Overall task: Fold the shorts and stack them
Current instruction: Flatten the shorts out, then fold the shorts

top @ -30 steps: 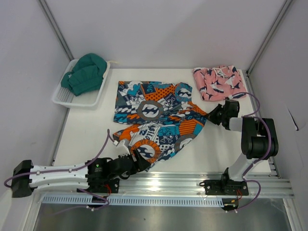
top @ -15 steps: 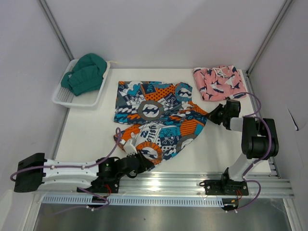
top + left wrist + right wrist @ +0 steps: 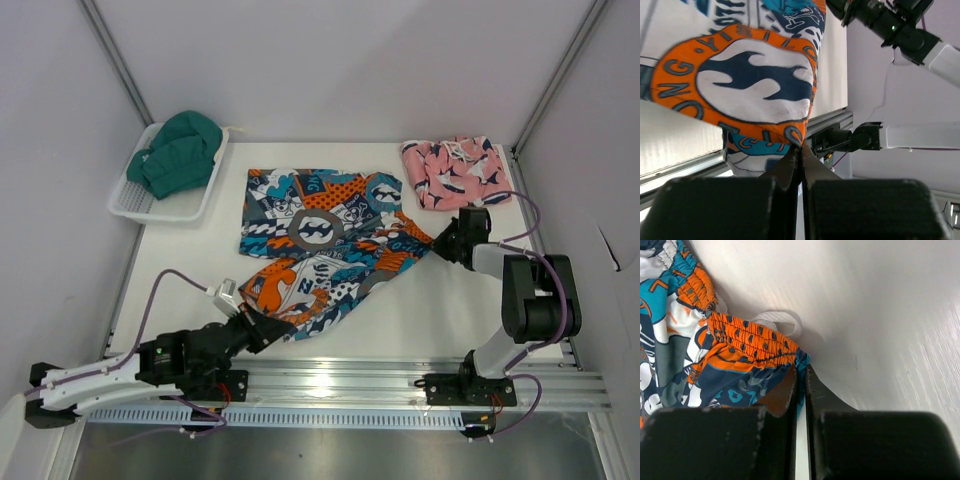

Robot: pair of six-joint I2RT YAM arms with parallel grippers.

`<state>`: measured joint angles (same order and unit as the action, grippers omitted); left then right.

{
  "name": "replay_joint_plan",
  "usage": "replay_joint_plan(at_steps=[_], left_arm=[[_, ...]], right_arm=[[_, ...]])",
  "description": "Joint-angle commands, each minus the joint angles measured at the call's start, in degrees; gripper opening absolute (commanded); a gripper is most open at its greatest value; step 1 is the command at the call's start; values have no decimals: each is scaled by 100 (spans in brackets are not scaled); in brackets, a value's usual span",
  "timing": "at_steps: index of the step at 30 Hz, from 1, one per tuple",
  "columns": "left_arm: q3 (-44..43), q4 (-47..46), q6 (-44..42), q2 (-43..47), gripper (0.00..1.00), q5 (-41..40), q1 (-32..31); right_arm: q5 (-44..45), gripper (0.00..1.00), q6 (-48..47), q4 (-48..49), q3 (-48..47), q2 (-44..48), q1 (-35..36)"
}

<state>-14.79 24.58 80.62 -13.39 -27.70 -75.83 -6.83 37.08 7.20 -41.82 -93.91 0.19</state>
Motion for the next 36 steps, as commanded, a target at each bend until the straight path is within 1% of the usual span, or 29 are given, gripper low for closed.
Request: replay_joint_plan(at_steps=[1, 2, 3, 4, 6, 7, 8, 9, 10, 13, 16, 22, 27, 30, 32, 34, 36], left_arm=[[-261, 1557, 33, 791, 0, -227, 42], [-270, 1733, 24, 863, 0, -218, 42], [-279, 1761, -2, 899, 0, -174, 42], [-297, 1761, -20, 838, 0, -165, 42], [-375, 1770, -55, 672, 0, -156, 42], [-445, 1770, -72, 592, 0, -156, 42], [-481, 1752, -99, 435, 0, -156, 42], [-568, 1770, -125, 373, 0, -165, 42], [-613, 1787, -152, 337, 0, -209, 42], [-868, 2068, -169, 354, 0, -349, 42], [-1140, 2516, -161, 591, 0, -604, 42], [-1606, 3341, -46, 934, 0, -1070, 42], [-2123, 3799, -2, 803, 0, -1535, 42], [-2327, 4080, 6, 548, 0, -1798, 42], [-2493, 4247, -2, 364, 0, -1949, 42], [-2556, 4275, -37, 241, 0, -2150, 42], [-2591, 4056, -274, -5, 0, -2222, 42]], right_arm=[[763, 0, 159, -474, -274, 189, 164], [623, 0, 81, -431, -274, 223, 218], [508, 2, 37, -413, -300, 267, 297], [481, 11, -7, -413, -317, 337, 489], [481, 21, -227, -343, -327, 600, 692], [446, 34, -288, -238, -318, 697, 763], [359, 59, -324, -106, -257, 803, 825], [123, 61, -429, 113, -169, 995, 808], [-175, 62, -421, 402, -12, 1076, 790], [-512, 63, -395, 746, 165, 1269, 764], [-451, 60, -386, 704, 183, 1191, 737], [-1013, 53, -192, 835, 148, 813, 447], [-776, 53, -298, 345, 139, 874, 386], [-1004, 53, -473, 98, 209, 1032, 429], [-969, 53, -648, 45, 402, 1303, 552], [-1197, 54, -650, 1, 691, 1497, 605], [-1146, 55, -527, -244, 815, 1812, 745]])
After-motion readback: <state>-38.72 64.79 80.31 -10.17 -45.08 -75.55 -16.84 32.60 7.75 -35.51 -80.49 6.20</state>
